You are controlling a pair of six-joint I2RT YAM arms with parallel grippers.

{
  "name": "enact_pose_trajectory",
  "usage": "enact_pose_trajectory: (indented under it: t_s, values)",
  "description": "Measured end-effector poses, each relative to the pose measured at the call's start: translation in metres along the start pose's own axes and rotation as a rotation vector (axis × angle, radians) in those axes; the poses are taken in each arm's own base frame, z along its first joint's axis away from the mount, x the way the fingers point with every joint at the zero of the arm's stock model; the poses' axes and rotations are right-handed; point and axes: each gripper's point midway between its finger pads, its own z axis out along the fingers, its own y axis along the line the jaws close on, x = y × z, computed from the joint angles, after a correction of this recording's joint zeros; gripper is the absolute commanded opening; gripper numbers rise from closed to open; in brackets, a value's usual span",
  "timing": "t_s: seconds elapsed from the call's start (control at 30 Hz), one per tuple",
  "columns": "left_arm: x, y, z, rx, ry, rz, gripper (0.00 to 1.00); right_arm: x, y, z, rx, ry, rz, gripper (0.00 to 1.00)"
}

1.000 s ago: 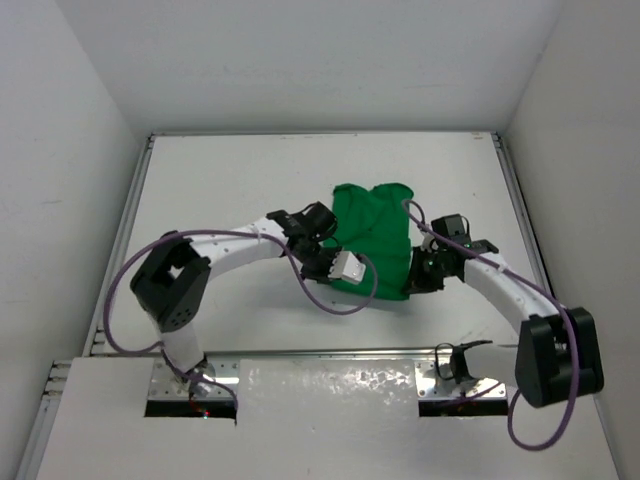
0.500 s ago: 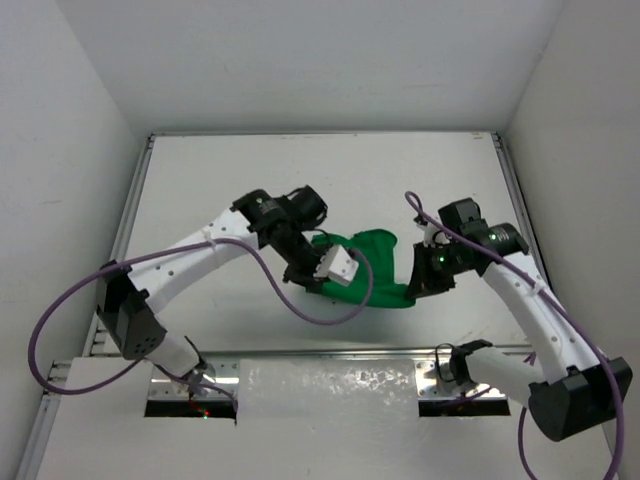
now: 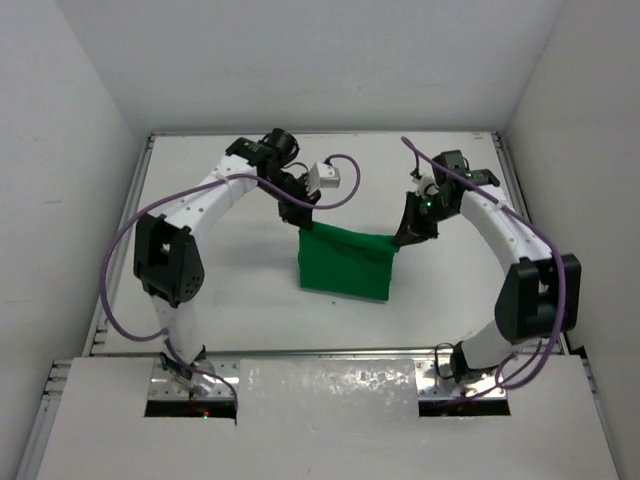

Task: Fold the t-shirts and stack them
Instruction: Fold the long partially folded tshirt into a neat square, then smooth out wrinkles on the folded tshirt

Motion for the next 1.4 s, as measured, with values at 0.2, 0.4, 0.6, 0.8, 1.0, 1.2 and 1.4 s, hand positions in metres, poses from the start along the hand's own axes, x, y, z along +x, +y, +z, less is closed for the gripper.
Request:
enact_pose_trajectory:
  t_s: [0.2,0.4,0.6,0.8,1.0,1.2,1.4]
  values:
    - [-0.011,0.046,0.014,-0.071,-0.035,-0.1,0.0,-0.031,-0.017,0.016,0.014,-0.014,0.061,0.0]
    - [-0.004,0.076,0.037,-0.102,-0.034,-0.187,0.0,-0.05,-0.026,0.025,0.029,-0.039,0.091,0.0]
    - [-0.003,0.106,0.054,-0.161,-0.031,-0.227,0.12,-0.067,-0.043,0.045,0.059,-0.046,0.137,0.16]
    - [0.003,0.153,0.062,-0.313,-0.02,-0.269,0.34,-0.097,-0.078,0.074,0.141,-0.052,0.203,0.35]
    - [0.012,0.225,0.059,-0.54,-0.031,-0.371,0.63,-0.163,-0.118,0.095,0.226,-0.139,0.239,0.34]
    - [0.007,0.25,0.027,-0.624,-0.127,-0.44,0.41,-0.186,-0.119,0.063,0.255,-0.294,0.191,0.22]
    - [0.006,0.18,0.02,-0.471,-0.218,-0.492,0.34,-0.138,-0.044,0.031,0.166,-0.431,0.031,0.03]
